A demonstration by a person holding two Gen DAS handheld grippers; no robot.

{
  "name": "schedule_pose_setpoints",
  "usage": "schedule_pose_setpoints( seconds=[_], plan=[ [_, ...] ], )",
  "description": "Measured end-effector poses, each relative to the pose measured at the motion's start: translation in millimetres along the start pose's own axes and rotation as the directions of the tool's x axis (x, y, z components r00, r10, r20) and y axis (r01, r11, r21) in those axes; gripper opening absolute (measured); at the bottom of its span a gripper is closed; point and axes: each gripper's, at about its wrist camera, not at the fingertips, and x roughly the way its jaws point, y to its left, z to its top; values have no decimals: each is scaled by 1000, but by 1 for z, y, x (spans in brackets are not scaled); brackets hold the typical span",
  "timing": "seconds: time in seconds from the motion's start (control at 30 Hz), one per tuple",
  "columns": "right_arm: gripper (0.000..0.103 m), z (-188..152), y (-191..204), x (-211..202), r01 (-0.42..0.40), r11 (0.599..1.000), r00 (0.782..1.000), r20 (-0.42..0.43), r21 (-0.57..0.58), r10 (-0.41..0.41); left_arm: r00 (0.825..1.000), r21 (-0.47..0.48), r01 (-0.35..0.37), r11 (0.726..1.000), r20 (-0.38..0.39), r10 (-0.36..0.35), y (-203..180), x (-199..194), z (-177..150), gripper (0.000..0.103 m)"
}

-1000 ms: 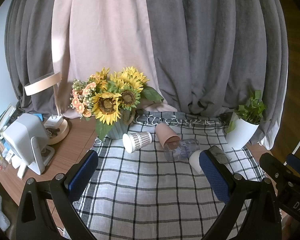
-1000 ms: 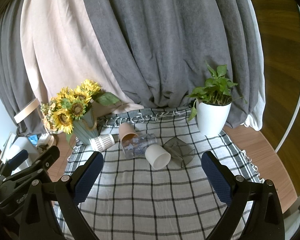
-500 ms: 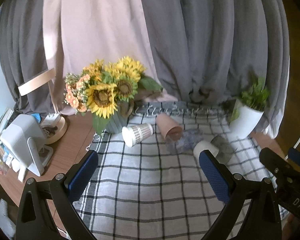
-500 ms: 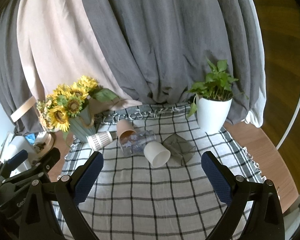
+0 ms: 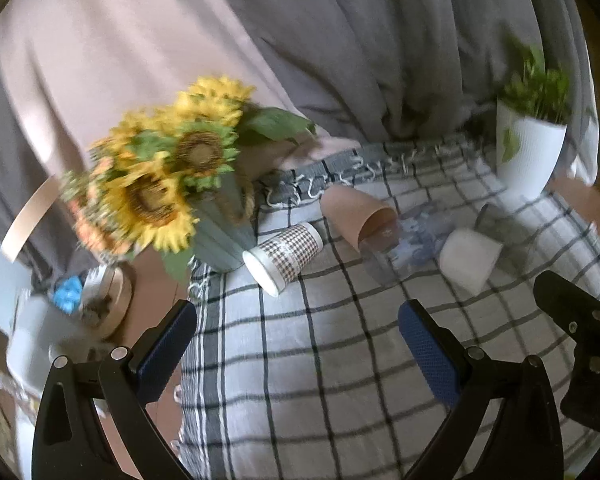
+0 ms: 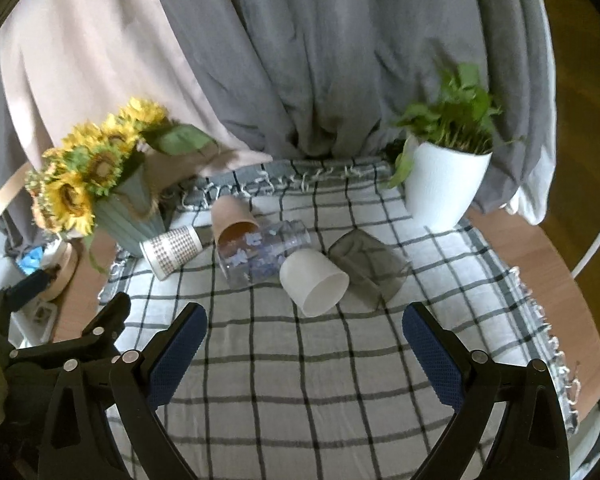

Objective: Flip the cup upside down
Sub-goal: 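Move the left gripper down toward the brown houndstooth paper cup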

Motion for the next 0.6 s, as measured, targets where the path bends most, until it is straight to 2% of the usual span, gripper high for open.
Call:
schedule_pose_setpoints(
  seconds=[0.2, 0.3, 0.6],
  plan=[
    [99, 10, 5, 65, -9, 997, 990, -141, 70, 19, 997, 193, -32, 981, -60, 44, -10, 54, 18, 103],
    [99, 13, 6, 86, -1, 992, 984, -176, 124, 23, 994, 292, -59, 955, -76, 85, -15, 78, 24, 103],
    [99, 18, 12, 118, 17, 979, 970, -240, 204, 33, 982, 506, -47, 861, -134, 132, -32, 141, 33, 103]
  ],
)
